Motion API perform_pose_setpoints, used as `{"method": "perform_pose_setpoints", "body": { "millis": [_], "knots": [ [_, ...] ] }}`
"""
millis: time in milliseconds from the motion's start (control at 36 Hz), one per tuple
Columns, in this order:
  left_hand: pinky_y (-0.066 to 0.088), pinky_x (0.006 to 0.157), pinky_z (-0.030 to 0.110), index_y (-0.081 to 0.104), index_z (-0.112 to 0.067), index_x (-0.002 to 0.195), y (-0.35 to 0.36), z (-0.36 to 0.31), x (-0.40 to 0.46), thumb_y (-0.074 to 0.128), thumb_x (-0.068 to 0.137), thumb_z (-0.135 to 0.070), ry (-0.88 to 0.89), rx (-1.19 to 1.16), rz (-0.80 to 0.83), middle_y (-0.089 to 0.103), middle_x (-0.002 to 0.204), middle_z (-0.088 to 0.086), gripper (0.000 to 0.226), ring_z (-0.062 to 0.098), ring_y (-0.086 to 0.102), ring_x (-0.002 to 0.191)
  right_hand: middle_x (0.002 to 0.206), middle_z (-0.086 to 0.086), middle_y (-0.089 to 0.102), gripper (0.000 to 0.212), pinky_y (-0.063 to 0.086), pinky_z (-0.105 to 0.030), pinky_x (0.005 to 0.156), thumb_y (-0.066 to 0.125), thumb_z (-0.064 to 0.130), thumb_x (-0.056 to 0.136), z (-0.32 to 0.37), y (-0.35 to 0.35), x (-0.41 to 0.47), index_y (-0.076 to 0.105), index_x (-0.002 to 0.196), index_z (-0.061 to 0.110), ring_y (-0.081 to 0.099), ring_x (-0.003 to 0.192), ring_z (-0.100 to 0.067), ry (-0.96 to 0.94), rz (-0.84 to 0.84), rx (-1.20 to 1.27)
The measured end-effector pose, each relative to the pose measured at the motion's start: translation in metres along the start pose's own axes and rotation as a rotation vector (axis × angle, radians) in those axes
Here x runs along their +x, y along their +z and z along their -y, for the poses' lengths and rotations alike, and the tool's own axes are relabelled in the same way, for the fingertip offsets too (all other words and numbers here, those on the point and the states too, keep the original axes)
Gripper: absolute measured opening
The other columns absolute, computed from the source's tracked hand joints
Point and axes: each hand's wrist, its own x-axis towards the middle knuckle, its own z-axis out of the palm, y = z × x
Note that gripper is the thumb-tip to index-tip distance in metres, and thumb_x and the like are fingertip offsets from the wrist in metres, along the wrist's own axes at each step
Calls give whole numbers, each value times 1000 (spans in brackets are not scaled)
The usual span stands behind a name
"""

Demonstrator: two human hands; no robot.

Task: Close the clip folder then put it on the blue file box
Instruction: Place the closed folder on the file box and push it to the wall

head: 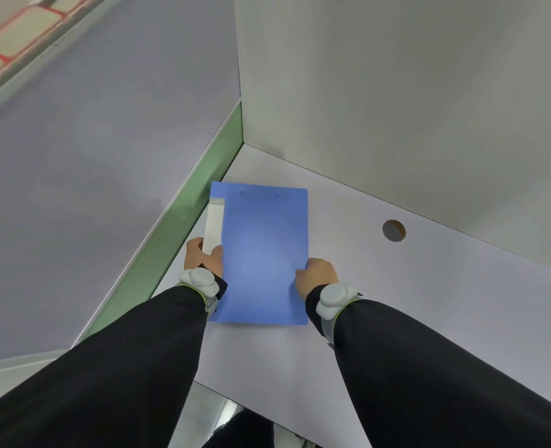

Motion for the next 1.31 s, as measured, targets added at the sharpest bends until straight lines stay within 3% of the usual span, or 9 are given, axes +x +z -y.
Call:
{"method": "perform_pose_setpoints", "body": {
  "millis": [111,194,472,667,806,1056,1139,1194,1306],
  "knots": [
    [42,74,28,54,2,118,1,2,-4,58,89,-28,-62,2,-3,66,106,18,42,26,56,79,92,-11,55,21,39,-29,71,50,15,89,2,7,0,43,68,11,48,80,-28,51,-7,21],
    [50,78,39,58,6,108,1,2,-7,54,89,-29,-41,62,10,64,100,25,40,40,63,92,96,-11,54,6,39,-30,74,51,12,90,2,12,-1,48,88,7,48,82,-28,40,46,138],
    [27,48,23,45,-10,72,-5,-7,4,55,87,-22,39,105,33,41,60,0,22,24,39,58,63,0,44,24,31,-26,53,45,2,81,-1,7,-5,42,61,15,38,59,-23,36,69,369],
    [27,49,23,47,-10,73,-5,-32,24,57,86,-22,81,109,58,40,60,0,21,19,35,52,85,-6,65,32,42,-29,68,42,5,81,4,7,-3,67,100,7,52,72,-26,3,56,593],
    [28,50,23,45,-10,74,-5,-51,41,57,86,-20,77,89,97,40,61,0,20,22,37,57,82,-18,66,33,41,-30,68,42,8,73,6,7,3,68,94,10,49,70,-23,-22,16,653],
    [43,66,32,43,-7,96,0,-84,60,59,80,-18,82,313,101,53,87,11,26,27,48,72,106,-33,61,32,38,-30,67,44,5,67,22,3,17,62,94,2,44,69,-18,72,-67,834],
    [51,82,38,47,-7,120,0,-85,52,61,78,-27,268,480,20,59,114,13,49,35,58,102,109,-30,62,34,38,-31,68,43,7,66,29,2,23,59,96,3,46,69,-18,76,-66,842],
    [38,108,42,39,-11,140,-1,-83,43,60,82,-34,458,607,59,42,147,10,66,33,41,135,108,-28,65,35,40,-31,68,44,5,69,31,0,25,61,99,2,47,69,-19,81,-73,846],
    [24,117,40,38,-20,144,-11,-74,30,51,75,-59,766,718,237,29,158,1,79,26,30,144,110,-31,62,35,38,-31,68,43,5,69,35,0,28,58,99,-3,46,70,-18,82,-99,846]
  ]
}}
